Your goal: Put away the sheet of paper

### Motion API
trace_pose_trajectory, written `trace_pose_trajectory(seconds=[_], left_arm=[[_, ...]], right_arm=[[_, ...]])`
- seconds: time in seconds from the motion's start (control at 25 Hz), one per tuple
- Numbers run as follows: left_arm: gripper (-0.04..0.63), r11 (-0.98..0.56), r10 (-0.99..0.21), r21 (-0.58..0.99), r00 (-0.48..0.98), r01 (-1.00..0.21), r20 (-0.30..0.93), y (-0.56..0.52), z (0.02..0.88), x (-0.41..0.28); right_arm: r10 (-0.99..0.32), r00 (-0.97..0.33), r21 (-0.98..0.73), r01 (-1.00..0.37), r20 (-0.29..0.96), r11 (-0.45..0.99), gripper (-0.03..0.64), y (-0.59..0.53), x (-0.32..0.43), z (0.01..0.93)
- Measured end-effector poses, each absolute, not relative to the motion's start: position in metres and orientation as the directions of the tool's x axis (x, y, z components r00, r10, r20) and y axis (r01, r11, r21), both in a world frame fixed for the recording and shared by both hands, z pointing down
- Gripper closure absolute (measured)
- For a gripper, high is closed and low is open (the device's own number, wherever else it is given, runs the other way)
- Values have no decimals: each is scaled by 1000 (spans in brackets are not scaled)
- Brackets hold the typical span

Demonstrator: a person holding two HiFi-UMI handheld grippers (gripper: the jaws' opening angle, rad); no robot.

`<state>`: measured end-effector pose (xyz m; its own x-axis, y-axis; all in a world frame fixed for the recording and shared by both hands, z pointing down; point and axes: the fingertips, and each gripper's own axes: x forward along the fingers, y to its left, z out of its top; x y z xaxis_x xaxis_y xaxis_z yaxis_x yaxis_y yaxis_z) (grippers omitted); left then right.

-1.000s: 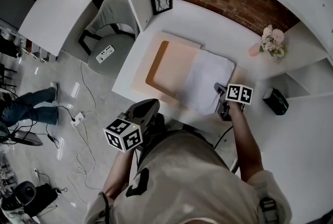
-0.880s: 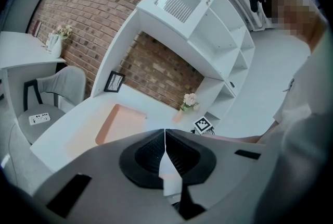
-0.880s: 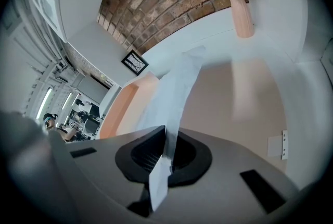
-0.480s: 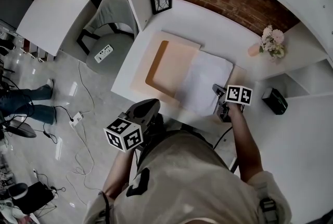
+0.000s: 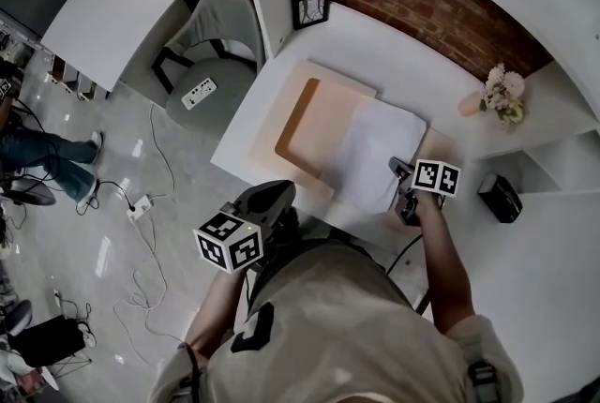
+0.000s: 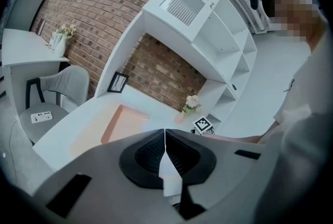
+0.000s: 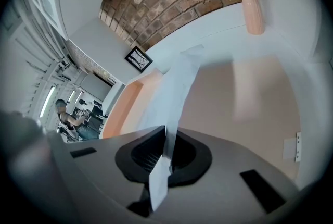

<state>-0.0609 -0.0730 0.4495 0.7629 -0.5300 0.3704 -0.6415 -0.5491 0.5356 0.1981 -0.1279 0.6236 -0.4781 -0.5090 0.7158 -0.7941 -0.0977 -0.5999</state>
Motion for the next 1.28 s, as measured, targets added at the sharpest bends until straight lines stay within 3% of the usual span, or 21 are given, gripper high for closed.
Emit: trace_pose_trajectory(seconds=[1.28], left_arm=[[575,-533,-564,556,758,-638,329,-98,448,-134]], right_arm=[[-502,-435,-559,-821,748,-121,589,-150,152,619]])
